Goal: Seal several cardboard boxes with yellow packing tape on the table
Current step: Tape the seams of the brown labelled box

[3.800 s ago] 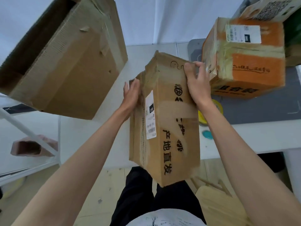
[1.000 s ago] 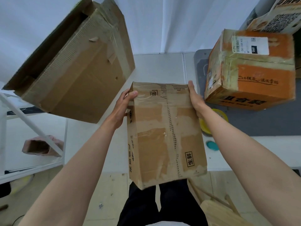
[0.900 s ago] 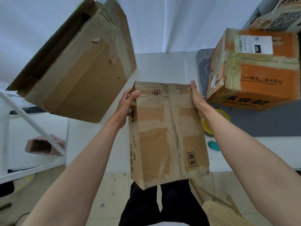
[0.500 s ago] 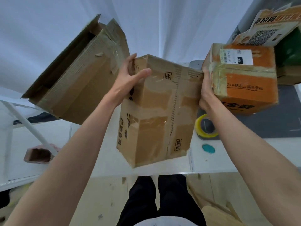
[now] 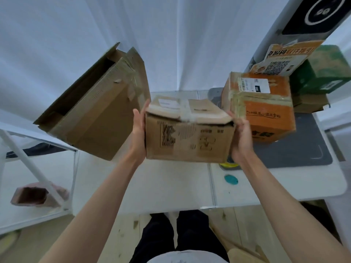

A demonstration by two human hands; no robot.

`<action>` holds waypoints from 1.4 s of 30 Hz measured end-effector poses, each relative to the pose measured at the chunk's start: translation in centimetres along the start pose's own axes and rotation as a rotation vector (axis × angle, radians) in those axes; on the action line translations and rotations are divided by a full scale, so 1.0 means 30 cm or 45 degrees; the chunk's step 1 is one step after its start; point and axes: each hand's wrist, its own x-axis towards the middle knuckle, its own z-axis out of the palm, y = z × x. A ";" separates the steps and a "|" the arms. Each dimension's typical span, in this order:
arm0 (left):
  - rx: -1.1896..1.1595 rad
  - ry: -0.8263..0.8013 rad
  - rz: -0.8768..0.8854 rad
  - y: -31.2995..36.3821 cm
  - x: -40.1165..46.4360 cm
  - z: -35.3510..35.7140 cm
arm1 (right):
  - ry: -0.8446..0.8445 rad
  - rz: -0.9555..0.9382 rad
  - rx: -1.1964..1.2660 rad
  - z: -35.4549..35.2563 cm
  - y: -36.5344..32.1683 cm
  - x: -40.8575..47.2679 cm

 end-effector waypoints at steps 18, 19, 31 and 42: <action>0.400 -0.202 -0.418 -0.190 0.112 -0.155 | 0.070 0.341 -0.507 -0.025 0.215 0.111; 0.397 -0.200 -0.416 -0.188 0.148 -0.149 | 0.083 0.299 -0.619 -0.013 0.194 0.154; 0.376 -0.133 -0.313 -0.213 0.443 -0.075 | 0.278 0.214 -1.297 0.101 0.066 0.497; 0.862 -0.067 -0.280 -0.236 0.486 -0.031 | 0.362 0.022 -1.408 0.159 0.071 0.493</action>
